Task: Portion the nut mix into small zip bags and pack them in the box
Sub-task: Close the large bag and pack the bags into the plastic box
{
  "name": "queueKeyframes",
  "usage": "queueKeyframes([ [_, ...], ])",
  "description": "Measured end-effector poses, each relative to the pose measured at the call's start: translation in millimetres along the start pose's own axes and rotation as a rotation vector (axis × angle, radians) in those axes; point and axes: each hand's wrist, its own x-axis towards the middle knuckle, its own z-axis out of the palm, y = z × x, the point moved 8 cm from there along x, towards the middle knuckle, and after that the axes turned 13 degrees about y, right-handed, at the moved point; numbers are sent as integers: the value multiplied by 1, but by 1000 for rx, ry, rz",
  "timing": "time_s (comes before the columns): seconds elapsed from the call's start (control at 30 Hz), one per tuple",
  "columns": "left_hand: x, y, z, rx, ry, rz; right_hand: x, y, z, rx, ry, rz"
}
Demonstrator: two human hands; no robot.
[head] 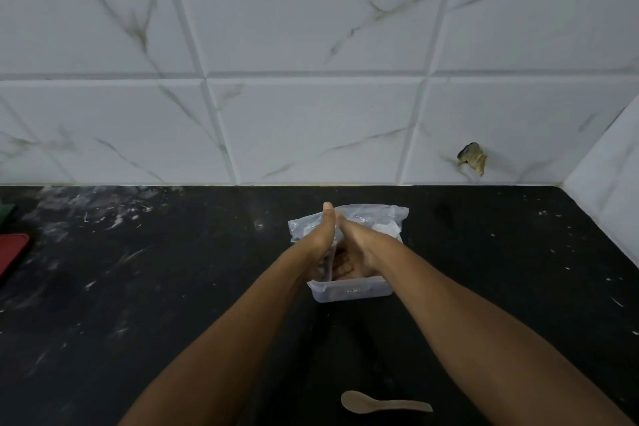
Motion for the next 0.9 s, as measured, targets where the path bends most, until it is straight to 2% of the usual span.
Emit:
queueKeyframes([
  [0.07,-3,1,-2,-62,-10,-7,1,2,-4,-52,-10,30],
  [0.27,-13,1,-1,-192,-65,-47,15,7,-1,28,-39,62],
  [0.37,-12,0,7,-265,-75,-82,27,10,4,26,13,66],
  [0.6,-6,0,14,-232,-40,-49,20,-1,2,61,4,-46],
  [0.67,-9,2,8,-177,5,26,17,-3,-5,12,51,-61],
  [0.77,-8,7,-8,-57,118,261,7,-6,-32,-91,148,-159],
  [0.9,-3,3,-39,-55,311,425,-10,-11,-72,-12,222,-344],
])
